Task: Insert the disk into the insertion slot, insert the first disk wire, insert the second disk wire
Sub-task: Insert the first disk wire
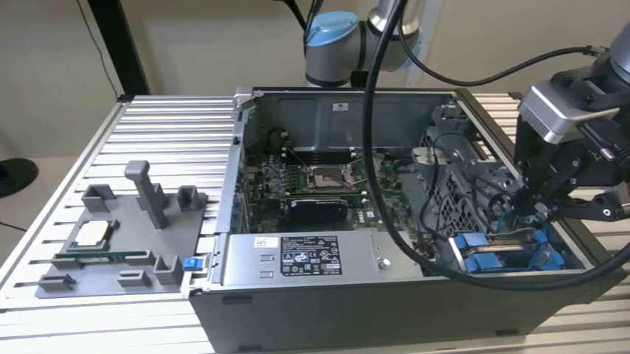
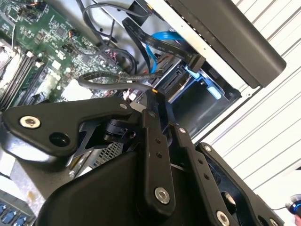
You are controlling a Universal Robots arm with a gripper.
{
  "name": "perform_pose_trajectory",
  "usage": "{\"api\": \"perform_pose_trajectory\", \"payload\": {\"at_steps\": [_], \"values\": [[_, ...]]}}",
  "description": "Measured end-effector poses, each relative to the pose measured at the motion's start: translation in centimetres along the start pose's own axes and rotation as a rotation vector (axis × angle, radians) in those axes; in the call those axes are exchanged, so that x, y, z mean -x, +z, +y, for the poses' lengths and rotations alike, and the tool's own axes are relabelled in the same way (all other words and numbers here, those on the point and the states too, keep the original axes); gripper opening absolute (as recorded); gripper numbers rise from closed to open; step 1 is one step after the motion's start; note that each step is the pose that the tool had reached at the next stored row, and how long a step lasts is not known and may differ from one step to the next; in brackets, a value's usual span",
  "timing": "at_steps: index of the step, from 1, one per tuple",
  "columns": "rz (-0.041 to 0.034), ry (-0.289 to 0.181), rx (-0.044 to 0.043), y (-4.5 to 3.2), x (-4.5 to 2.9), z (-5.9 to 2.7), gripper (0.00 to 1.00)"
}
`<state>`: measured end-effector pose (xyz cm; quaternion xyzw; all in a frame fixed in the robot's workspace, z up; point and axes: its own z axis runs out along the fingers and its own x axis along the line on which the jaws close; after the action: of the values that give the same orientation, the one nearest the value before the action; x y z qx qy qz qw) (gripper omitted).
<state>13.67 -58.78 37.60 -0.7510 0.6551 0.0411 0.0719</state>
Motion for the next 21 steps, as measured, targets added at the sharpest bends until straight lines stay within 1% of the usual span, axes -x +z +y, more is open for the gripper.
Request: {"api": "perform_pose_trajectory", "payload": {"at_steps": [8, 12, 19, 21], "values": [[0.0223, 0.026, -0.0011, 0.09, -0.15, 0.02, 0.0], [0.0312, 0.039, -0.002, 0.21, -0.19, 0.03, 0.0], [0.0319, 0.041, -0.0022, 0.28, -0.19, 0.02, 0.0], [0.0349, 0.041, -0.0019, 0.42, -0.23, -0.04, 0.0]]}}
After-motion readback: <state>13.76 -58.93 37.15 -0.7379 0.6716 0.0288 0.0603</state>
